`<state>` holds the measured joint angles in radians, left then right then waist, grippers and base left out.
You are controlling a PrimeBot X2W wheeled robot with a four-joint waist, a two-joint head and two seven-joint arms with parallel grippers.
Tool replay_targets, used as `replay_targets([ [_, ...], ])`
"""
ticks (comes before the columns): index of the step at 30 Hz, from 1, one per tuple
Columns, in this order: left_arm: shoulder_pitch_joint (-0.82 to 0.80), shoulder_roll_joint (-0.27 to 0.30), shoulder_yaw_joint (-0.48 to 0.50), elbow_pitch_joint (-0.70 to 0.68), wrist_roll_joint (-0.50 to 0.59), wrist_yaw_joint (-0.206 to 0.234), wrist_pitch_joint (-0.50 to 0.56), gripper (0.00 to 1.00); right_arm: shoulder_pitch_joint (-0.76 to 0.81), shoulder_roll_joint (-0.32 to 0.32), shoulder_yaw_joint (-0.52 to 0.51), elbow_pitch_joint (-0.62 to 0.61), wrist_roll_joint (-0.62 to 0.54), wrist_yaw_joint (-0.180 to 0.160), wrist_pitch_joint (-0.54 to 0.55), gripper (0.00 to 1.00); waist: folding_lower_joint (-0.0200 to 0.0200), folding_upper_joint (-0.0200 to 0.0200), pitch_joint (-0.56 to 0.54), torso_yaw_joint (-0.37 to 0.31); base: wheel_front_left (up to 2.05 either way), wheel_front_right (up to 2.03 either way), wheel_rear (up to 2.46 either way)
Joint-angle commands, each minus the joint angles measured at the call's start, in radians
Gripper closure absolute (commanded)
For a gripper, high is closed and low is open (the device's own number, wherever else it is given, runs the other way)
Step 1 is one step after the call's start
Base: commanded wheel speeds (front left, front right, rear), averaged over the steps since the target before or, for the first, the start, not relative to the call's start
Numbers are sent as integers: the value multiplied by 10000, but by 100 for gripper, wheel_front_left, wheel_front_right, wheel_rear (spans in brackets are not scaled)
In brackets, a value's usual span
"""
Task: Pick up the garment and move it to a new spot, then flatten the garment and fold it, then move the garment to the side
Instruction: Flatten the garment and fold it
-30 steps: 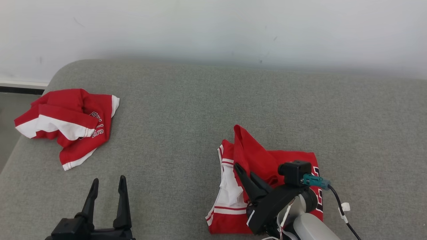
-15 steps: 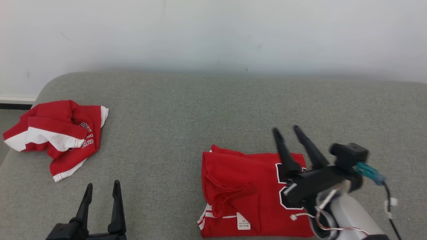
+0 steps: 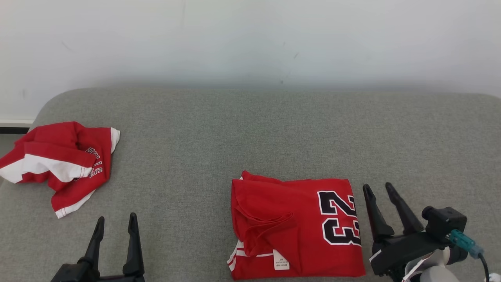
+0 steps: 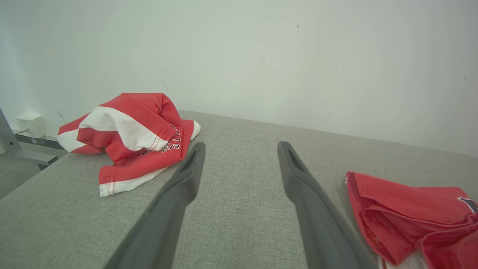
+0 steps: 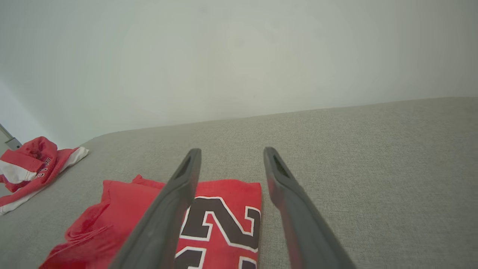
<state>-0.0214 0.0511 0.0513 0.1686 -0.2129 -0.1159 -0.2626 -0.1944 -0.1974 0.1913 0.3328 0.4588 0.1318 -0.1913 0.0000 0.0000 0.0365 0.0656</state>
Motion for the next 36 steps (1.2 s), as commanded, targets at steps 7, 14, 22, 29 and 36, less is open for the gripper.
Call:
replay_targets([
  [7,-169,-10,-70,-17,182,-67,-30,0,-266,-171,966,1039,-583,-26,-296,100,0,0,116,182,0,0,0],
  [14,-258,-10,-112,6,174,-101,-30,0,-847,-156,1926,2525,-667,-26,-499,100,0,0,214,462,0,0,0],
  [22,-321,-10,-145,32,120,-133,-30,0,-1474,360,2618,4304,-450,-26,-727,100,0,0,316,847,0,0,0],
  [29,-374,-11,-93,62,62,-151,-30,0,-1376,976,3379,4032,-277,-26,-746,100,0,0,390,1008,0,0,0],
  [36,-425,-11,-103,75,25,-155,-30,0,-1044,1261,4770,3418,207,-26,-749,100,0,0,419,1036,0,0,0],
])
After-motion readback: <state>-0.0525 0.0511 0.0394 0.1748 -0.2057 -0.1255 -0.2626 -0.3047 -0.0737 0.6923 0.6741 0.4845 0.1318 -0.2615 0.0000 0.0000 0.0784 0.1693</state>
